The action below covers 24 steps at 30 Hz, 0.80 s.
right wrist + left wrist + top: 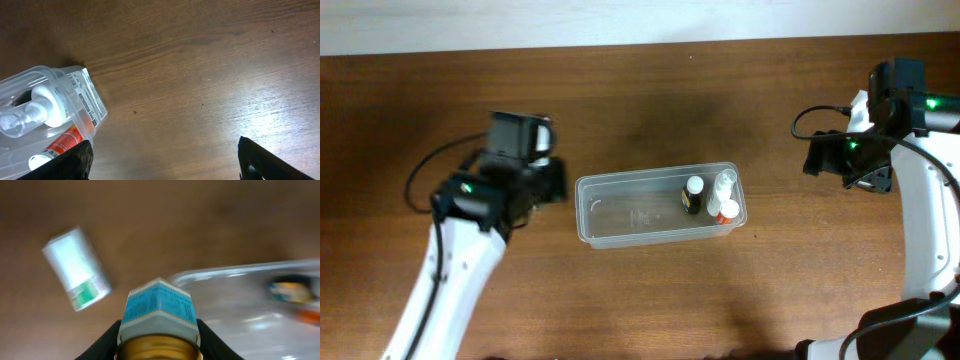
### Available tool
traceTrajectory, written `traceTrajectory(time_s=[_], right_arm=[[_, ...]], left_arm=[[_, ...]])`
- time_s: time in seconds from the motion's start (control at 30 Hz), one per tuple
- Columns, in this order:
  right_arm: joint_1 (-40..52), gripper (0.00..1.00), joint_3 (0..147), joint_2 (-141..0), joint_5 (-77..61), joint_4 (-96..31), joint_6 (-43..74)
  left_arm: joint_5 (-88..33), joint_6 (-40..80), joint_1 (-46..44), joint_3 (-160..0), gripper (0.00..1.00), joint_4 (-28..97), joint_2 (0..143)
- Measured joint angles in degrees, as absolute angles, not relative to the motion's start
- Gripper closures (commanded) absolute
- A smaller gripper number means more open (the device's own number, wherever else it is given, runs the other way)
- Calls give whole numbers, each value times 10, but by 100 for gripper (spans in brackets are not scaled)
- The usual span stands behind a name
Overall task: Pack container
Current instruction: 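Place the gold-capped jar into the container with the left gripper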
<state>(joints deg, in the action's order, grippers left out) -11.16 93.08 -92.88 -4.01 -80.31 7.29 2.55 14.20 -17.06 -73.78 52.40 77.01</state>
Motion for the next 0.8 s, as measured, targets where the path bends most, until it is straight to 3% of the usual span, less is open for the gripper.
traceTrajectory(time_s=[0.3,0.5,0.67,0.8], right_arm=[[-112,16,931,-929,-40,-803,73],[-112,16,931,-929,-40,-803,73],[-112,16,931,-929,-40,-803,73],[-112,16,931,-929,-40,-803,73]], left_arm=[[19,161,-356,-740,79,454,866],[3,170,-397,-740,79,404,978],[-15,170,-410,-738,62,381,1042],[-20,172,-410,-738,39,382,1046]])
